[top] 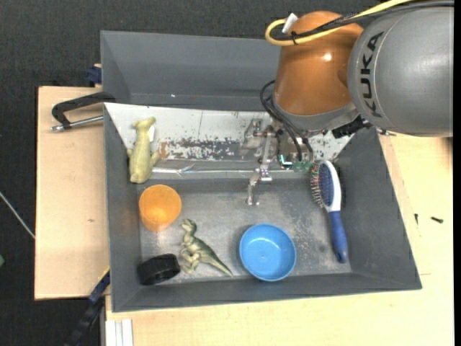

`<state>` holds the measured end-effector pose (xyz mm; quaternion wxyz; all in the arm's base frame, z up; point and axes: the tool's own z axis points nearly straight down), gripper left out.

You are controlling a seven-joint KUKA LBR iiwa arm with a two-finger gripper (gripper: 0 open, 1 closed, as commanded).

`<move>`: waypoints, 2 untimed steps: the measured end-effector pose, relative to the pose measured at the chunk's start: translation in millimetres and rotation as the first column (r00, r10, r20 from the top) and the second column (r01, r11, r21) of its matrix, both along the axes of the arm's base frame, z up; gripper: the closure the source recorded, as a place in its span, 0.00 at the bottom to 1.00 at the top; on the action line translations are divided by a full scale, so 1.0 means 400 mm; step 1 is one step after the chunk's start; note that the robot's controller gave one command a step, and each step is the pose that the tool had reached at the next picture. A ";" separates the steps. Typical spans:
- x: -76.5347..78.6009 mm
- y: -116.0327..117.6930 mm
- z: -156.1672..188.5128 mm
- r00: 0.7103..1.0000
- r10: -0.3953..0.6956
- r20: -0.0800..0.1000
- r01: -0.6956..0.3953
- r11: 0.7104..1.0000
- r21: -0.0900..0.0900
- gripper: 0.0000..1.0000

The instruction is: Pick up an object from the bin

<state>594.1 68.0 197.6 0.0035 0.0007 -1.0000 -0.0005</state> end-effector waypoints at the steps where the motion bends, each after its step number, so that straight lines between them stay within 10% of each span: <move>1: -0.133 -0.160 -0.318 0.994 0.104 0.016 -0.104 0.995 0.001 0.00; 2: -0.245 -0.060 -0.241 0.915 0.403 0.007 -0.403 0.915 0.001 0.00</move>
Offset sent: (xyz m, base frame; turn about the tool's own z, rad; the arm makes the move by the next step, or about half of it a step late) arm -0.0549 -0.0639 -0.1276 -0.1074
